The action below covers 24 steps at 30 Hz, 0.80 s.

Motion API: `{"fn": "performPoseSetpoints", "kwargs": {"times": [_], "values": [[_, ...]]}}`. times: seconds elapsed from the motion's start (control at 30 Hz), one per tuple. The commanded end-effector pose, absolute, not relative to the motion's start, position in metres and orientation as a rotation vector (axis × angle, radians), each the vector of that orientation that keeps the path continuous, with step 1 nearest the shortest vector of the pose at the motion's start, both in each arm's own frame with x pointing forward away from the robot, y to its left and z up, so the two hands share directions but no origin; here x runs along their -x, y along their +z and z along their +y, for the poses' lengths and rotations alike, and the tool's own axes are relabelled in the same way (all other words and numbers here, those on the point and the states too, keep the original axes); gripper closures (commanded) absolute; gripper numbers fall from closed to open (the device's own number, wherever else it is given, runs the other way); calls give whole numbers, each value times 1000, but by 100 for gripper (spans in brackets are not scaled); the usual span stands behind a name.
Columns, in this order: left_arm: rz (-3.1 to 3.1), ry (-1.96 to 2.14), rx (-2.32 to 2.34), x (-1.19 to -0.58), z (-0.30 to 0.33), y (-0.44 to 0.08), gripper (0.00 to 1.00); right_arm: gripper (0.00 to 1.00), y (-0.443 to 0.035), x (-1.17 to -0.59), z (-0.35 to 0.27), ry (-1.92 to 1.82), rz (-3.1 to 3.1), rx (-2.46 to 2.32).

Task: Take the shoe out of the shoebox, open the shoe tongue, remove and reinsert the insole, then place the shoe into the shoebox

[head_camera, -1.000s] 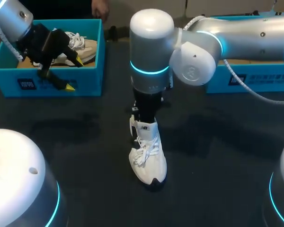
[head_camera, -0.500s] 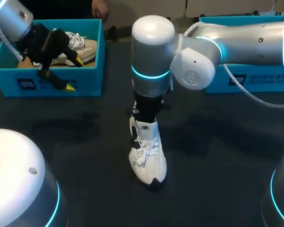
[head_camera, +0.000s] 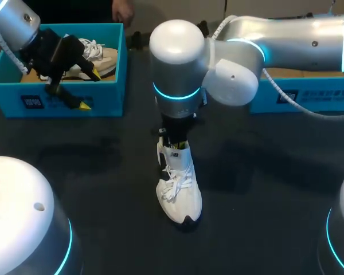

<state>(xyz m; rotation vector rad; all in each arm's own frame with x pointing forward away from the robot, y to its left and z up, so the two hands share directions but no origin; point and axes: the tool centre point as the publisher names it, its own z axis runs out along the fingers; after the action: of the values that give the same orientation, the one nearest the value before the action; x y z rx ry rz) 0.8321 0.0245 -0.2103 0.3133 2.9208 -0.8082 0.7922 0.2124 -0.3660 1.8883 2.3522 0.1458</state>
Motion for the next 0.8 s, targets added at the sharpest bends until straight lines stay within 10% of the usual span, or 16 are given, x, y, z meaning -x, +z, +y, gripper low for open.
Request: {"fn": "performPoseSetpoints", "kwargs": {"times": [0.03,0.8], "values": [[2925,-805,-316,-833,25,-210,0,100,-386,-798,217,149,2375,-1887],[2925,-805,-316,-833,25,-210,0,100,-371,-816,218,244,2338,-1844]]}}
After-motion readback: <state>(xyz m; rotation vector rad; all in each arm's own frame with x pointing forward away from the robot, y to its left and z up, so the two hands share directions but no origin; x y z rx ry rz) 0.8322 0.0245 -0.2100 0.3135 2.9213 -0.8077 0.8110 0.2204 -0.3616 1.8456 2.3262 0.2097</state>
